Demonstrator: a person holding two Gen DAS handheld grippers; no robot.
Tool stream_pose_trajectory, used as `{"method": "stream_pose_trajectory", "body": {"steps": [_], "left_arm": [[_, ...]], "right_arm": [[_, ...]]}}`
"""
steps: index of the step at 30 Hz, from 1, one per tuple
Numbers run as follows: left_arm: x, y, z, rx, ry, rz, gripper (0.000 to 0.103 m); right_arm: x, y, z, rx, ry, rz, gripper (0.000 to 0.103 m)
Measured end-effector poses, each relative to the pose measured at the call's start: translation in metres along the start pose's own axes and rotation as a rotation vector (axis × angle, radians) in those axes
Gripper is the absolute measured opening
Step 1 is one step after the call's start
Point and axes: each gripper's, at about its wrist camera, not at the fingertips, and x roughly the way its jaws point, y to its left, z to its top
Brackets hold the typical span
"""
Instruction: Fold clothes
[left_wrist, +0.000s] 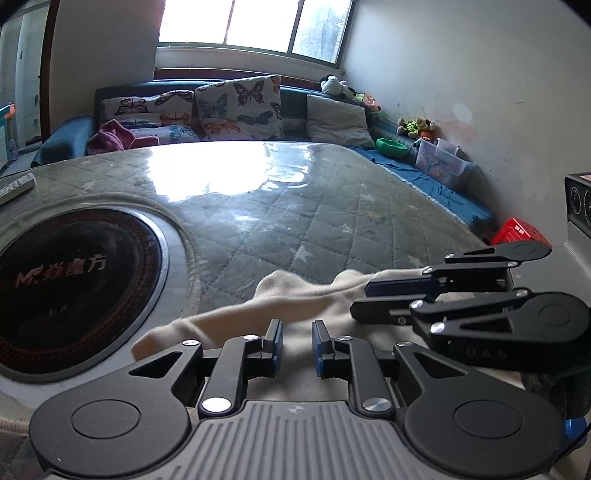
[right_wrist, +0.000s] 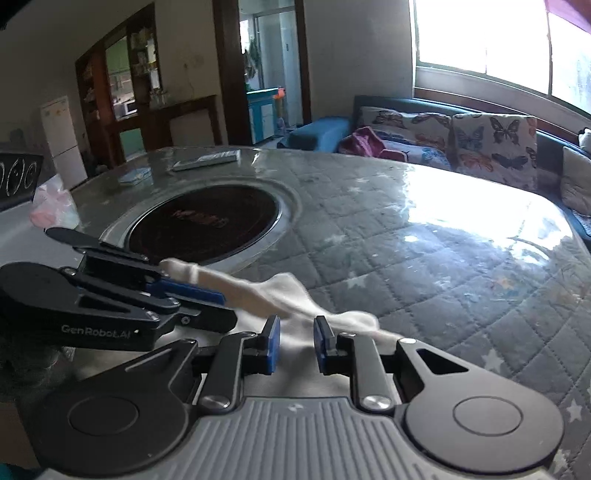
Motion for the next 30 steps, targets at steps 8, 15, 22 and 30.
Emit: {"method": "stream_pose_trajectory", "body": {"steps": [8,15,22,30], "left_arm": [[-0.008,0.012,-0.003,-0.033,-0.016,0.043,0.023],[-0.004,0.033,-0.003,-0.086,-0.025,0.079,0.022],[-0.005,0.036,-0.003,-0.090,-0.036,0.083,0.022],[-0.022,0.032,-0.005,-0.074,-0.055,0.088,0.031]], "right_arm": [[-0.001,0.004,-0.001,-0.007,-0.012,-0.007,0.022],[-0.002,-0.006,-0.004,0.036,-0.007,-0.009,0.024],[0.007,-0.030,-0.004,0.109,0.008,-0.058,0.024],[-0.020,-0.039,-0.018,0.119,-0.015,-0.097,0.025]]}}
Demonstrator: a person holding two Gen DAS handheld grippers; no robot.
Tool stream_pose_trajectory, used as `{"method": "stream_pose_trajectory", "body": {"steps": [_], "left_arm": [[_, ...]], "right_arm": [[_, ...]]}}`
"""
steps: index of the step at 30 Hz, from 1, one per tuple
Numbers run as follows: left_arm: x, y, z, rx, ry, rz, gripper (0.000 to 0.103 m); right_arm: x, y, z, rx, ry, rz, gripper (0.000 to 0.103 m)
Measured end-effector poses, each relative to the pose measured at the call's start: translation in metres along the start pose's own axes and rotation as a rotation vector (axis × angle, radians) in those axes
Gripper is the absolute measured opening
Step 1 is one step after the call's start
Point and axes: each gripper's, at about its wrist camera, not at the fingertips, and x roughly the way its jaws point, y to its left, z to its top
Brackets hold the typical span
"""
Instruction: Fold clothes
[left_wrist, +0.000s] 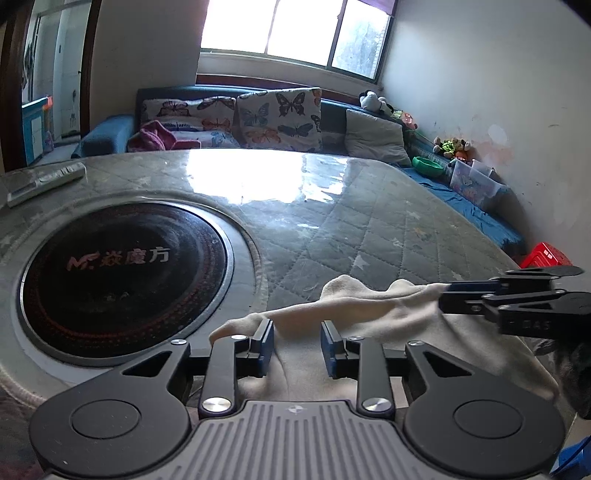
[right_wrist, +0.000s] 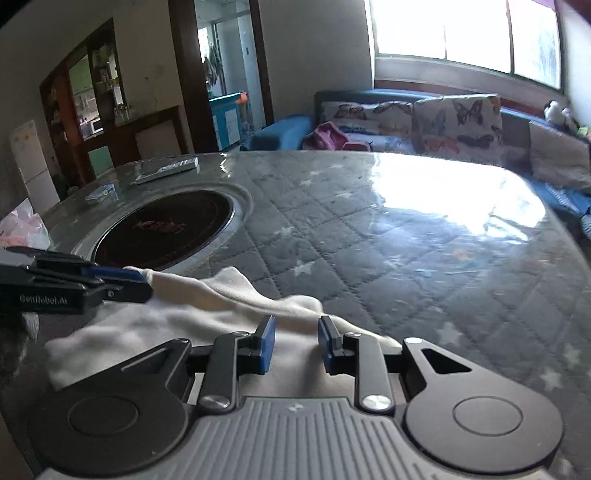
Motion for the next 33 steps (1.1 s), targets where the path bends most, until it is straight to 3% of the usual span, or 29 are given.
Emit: {"method": "stream_pose_trajectory", "body": {"steps": [5,9,18,23,27,33], "left_arm": [[-0.004,0.002,-0.008,-0.003,0.010,0.004,0.031],[-0.004,0.002,-0.011,-0.015,0.025,0.017,0.031],[-0.022,0.005,-0.014,-0.027,0.005,0.037,0.033],[-0.033,0.002,-0.020,-0.024,0.000,0.030,0.033],[-0.035,-0.001,-0.028,-0.017,0.006,0.033,0.033],[-0.032,0.003,-0.034,-0.019,0.033,0.056,0.033]], "right_arm": [[-0.019,-0.017,-0.017,0.036,-0.001,-0.055,0.027],[-0.018,-0.028,-0.023,0.098,-0.012,-0.043,0.028],[-0.032,-0.033,-0.026,0.118,-0.030,-0.046,0.028],[-0.059,-0.024,-0.029,0.079,-0.053,-0.058,0.028],[-0.069,-0.008,-0.043,0.020,-0.030,-0.074,0.027],[-0.072,-0.013,-0.063,0.058,0.014,-0.101,0.028]]}}
